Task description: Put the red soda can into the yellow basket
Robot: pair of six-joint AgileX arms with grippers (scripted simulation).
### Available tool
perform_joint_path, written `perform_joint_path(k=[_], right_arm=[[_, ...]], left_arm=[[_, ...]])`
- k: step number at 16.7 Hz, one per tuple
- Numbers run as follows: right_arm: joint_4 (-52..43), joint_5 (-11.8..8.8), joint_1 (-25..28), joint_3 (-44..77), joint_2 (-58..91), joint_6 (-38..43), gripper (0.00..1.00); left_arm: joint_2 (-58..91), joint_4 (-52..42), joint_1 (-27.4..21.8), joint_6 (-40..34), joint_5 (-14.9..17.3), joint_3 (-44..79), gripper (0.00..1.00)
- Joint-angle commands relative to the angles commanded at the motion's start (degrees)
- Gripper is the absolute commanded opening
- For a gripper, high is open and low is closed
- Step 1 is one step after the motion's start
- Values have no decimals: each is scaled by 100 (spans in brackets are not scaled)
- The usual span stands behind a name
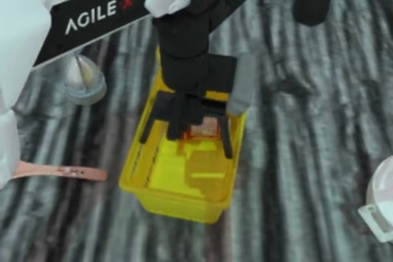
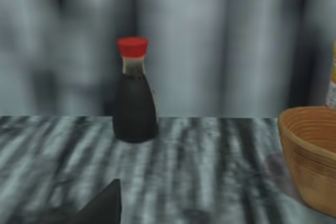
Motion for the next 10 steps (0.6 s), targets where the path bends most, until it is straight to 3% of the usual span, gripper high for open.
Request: perform_joint_path(k=[10], right_arm=[[0,0,0,0,0,0,100]], left_arm=[[-68,-428,136,98,4,336,0]])
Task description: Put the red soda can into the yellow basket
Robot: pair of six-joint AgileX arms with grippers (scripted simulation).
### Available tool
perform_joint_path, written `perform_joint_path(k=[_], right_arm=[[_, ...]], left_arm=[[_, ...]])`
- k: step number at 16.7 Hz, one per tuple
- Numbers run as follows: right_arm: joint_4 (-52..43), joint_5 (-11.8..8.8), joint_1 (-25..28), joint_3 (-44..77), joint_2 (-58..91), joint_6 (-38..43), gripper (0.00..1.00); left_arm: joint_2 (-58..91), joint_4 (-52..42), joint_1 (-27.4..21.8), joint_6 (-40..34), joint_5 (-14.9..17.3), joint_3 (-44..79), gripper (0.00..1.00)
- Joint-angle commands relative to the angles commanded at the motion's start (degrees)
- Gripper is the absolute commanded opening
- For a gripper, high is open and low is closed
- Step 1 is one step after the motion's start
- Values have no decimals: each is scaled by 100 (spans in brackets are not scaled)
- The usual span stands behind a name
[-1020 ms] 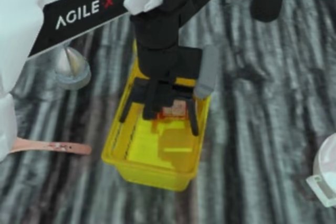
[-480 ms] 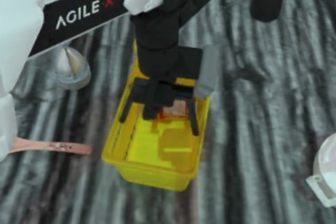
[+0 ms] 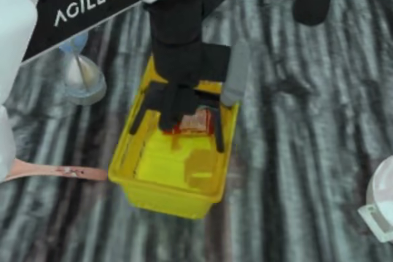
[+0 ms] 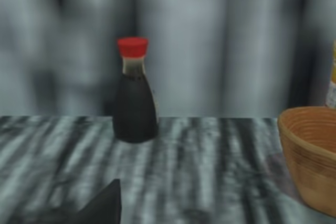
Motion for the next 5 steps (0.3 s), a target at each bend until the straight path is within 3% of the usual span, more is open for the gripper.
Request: perform_joint_path(k=[5], right_arm=[[0,0,0,0,0,0,100]], left_arm=[[-144,-594,196,123,-5,465,0]])
